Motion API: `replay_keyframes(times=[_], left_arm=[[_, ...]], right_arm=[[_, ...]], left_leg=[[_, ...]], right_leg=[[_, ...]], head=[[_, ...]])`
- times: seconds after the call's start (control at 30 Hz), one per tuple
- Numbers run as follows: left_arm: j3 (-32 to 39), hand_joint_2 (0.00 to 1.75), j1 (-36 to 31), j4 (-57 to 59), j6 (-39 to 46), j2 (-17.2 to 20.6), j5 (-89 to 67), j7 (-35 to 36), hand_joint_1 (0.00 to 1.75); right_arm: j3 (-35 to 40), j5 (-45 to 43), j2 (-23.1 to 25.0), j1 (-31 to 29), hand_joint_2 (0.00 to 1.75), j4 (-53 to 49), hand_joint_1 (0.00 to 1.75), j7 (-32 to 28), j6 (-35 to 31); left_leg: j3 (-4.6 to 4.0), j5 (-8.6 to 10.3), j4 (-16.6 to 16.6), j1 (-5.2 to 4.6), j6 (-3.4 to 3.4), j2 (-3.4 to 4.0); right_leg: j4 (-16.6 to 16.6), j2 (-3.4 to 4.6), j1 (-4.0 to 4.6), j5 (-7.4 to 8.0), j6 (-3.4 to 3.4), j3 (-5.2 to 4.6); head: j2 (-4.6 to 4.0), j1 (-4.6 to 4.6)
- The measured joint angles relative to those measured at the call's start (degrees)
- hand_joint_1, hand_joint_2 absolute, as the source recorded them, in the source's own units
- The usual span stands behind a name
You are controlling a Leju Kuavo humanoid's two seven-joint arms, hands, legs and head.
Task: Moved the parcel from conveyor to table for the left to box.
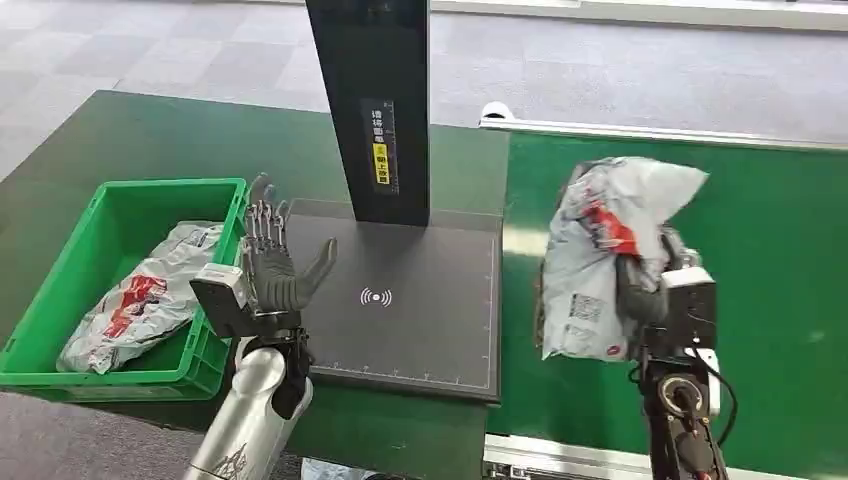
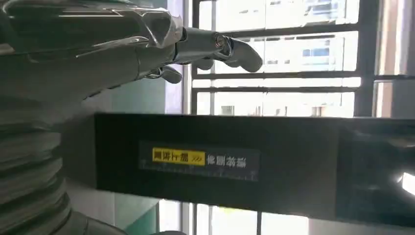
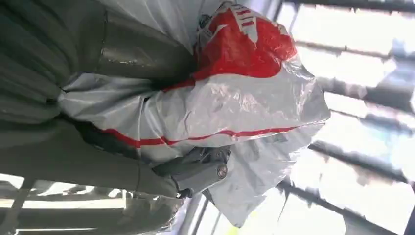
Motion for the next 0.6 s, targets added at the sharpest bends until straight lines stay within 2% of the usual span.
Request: replay_keyframes(times=[0.13, 0.2, 0.37, 0.6], left_arm=[[-0.22, 1.75, -0.07, -0.88, 1.78, -0.04, -1.36, 0.00, 0.00], [-0.70, 1.75, -0.25, -0.96, 2.32, -0.13, -1.42, 0.00, 0.00], [-1.38, 1.75, -0.61, -1.51, 4.18, -0.33, -0.81, 0.00, 0.00], [-2.18, 1.75, -0.52, -2.25, 5.77, -0.28, -0.79, 0.00, 0.00]], right_arm=[[6.16, 8.09, 0.04, -4.91, 1.75, 8.13, 1.75, 1.89, 6.89], [10.59, 11.31, -0.11, -9.17, 1.75, 13.42, 1.75, 3.15, 12.72], [23.01, 14.44, 1.29, -21.98, 1.75, 26.07, 1.75, 3.54, 22.14], [36.59, 13.15, 5.31, -30.06, 1.75, 36.02, 1.75, 3.63, 24.56]], left_leg=[[-0.04, 0.05, 0.00, 0.02, 0.00, -0.12], [-0.05, 0.06, 0.00, 0.01, 0.01, -0.08], [0.00, 0.07, 0.03, 0.00, 0.02, -0.08], [-0.02, 0.06, 0.02, 0.02, 0.01, -0.15]], right_leg=[[0.02, -0.05, 0.03, 0.01, 0.00, -0.01], [0.03, -0.04, 0.02, 0.02, 0.00, 0.00], [0.04, -0.04, 0.01, 0.04, 0.00, -0.01], [0.04, -0.06, 0.03, 0.00, 0.00, -0.03]], head=[[0.00, 0.00], [0.00, 0.00], [0.00, 0.02], [-0.02, 0.00]])
